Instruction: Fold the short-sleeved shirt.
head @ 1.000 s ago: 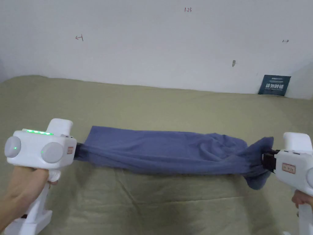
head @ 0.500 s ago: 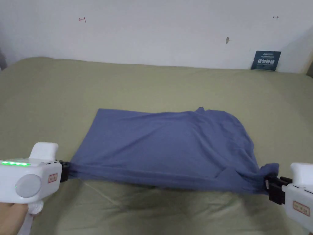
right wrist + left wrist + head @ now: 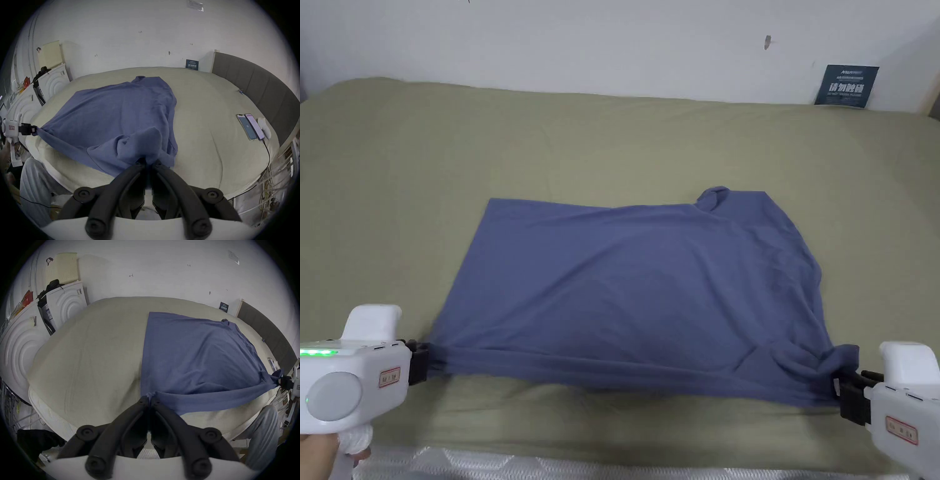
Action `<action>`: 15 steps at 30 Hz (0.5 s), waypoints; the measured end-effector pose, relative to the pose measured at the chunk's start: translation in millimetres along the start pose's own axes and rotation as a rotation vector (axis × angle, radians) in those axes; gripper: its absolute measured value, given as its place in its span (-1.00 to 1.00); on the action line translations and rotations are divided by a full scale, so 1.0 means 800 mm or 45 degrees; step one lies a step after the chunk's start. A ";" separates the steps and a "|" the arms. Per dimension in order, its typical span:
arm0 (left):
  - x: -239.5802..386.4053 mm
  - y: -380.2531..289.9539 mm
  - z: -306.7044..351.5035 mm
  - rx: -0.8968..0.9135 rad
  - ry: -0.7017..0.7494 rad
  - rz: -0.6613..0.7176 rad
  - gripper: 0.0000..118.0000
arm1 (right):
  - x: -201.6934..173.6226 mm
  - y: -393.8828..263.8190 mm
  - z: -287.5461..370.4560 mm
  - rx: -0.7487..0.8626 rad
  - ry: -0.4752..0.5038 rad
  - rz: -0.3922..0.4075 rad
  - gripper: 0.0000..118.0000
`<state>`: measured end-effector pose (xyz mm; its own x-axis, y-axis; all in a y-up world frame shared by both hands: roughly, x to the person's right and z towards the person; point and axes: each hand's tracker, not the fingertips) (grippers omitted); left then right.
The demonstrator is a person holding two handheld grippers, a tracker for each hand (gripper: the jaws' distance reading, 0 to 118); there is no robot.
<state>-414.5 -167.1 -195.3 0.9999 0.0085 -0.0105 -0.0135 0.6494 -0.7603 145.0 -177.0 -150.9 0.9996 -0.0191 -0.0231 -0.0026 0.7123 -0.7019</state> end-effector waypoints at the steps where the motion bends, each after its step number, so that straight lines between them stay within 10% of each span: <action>1: 0.000 0.000 0.000 -0.003 0.000 0.003 -0.97 | 0.001 -0.002 -0.001 -0.004 0.001 0.001 -0.90; 7: 0.000 -0.001 0.001 -0.011 -0.014 0.008 -0.93 | 0.005 -0.013 -0.006 -0.046 0.010 -0.027 -0.82; 8: 0.001 -0.003 0.002 -0.010 -0.017 0.012 -0.72 | 0.005 -0.012 -0.006 -0.051 0.014 -0.032 -0.59; 10: 0.000 -0.003 0.005 -0.006 -0.028 0.014 0.72 | 0.009 -0.010 -0.002 -0.059 0.016 -0.048 0.63; 12: -0.001 -0.005 0.005 -0.021 -0.044 0.017 0.89 | 0.013 -0.008 0.005 -0.062 0.007 -0.052 1.00; 15: 0.005 0.000 0.026 0.026 -0.032 0.011 0.98 | 0.025 0.002 0.029 0.029 -0.004 -0.092 0.85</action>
<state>-410.3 -151.3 -181.7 0.9995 0.0329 -0.0003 -0.0222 0.6649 -0.7466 165.8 -159.9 -135.8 0.9972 -0.0687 0.0293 0.0701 0.7249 -0.6853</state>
